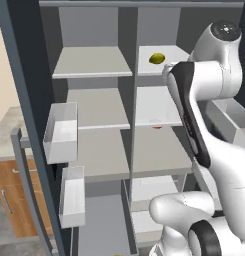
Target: Take the pear and lemon from the fridge shelf and place them in the freezer drawer to begin freezing them.
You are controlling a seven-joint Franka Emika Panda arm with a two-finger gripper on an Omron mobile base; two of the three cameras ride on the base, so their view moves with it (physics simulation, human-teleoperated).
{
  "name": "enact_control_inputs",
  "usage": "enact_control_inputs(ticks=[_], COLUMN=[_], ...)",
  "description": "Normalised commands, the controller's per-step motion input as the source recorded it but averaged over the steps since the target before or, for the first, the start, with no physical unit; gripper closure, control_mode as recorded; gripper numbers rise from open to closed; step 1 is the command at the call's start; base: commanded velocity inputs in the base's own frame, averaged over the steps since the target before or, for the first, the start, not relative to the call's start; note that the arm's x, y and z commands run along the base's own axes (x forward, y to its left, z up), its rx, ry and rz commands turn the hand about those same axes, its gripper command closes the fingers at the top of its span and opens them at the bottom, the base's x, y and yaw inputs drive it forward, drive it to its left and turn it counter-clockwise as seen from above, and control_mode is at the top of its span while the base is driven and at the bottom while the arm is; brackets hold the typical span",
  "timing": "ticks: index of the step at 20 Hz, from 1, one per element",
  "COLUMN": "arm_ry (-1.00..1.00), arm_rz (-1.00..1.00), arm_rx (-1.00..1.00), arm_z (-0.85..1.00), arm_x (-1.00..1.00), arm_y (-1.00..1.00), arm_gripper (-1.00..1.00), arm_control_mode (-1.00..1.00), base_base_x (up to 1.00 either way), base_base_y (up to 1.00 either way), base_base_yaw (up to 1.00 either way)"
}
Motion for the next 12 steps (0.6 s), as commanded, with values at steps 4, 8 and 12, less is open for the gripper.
enact_control_inputs(ticks=[4,8,12], arm_ry=[-0.05,0.0,0.01], arm_rz=[0.0,0.0,0.0], arm_rx=[-0.05,-0.03,0.0], arm_z=[0.05,0.0,0.0], arm_x=[0.71,0.89,0.89], arm_y=[-0.33,-0.29,-0.18], arm_gripper=[-1.0,-1.0,-1.0], arm_control_mode=[-1.0,-1.0,-1.0], base_base_x=[0.0,0.0,0.0], base_base_y=[0.0,0.0,0.0], base_base_yaw=[0.0,0.0,0.0])
